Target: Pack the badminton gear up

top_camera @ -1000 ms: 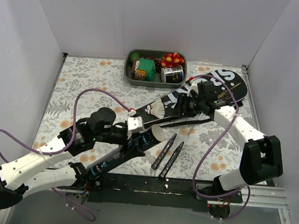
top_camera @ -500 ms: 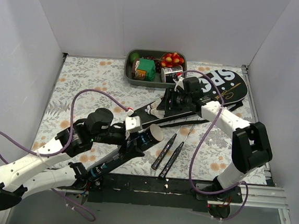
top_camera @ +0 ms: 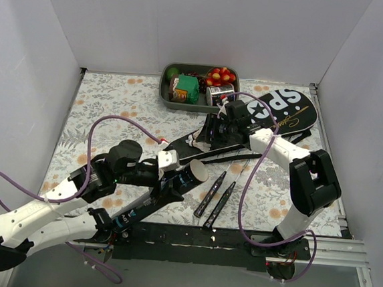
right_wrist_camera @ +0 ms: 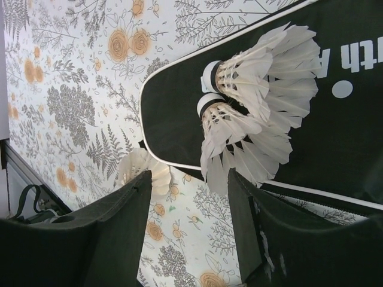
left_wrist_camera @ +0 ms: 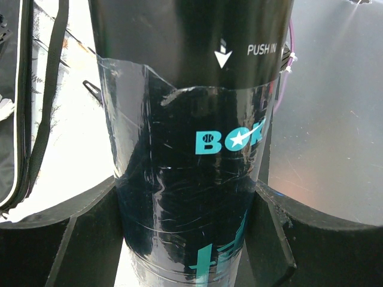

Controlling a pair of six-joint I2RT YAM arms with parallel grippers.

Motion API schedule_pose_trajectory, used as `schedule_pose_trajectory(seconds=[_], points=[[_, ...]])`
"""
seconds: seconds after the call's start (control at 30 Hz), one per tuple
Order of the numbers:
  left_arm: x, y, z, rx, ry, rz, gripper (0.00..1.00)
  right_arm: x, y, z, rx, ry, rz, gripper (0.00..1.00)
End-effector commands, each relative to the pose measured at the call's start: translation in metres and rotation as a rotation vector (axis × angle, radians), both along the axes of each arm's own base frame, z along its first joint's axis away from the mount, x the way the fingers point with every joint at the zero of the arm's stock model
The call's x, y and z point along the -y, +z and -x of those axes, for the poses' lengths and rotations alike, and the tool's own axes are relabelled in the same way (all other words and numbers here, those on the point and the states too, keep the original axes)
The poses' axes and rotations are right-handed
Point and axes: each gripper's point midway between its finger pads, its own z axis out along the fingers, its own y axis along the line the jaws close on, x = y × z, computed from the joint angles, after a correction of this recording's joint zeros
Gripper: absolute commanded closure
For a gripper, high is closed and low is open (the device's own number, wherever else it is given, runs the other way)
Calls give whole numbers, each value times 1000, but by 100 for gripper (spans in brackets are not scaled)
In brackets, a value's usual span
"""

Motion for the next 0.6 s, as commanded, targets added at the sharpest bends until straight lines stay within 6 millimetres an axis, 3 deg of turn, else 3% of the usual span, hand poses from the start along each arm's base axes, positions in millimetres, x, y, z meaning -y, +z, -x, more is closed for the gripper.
schedule_pose_trajectory(seconds=[0.0, 0.3, 0.57], points=[[1, 11, 4, 20, -13, 42, 80, -12, 12, -18, 47, -40, -28, 39], [-2, 13, 6, 20, -12, 46, 80, -20, 4, -26, 47, -55, -39, 44], [-3, 11, 5, 18, -11, 36, 80, -20, 4, -29, 74, -60, -40, 75]])
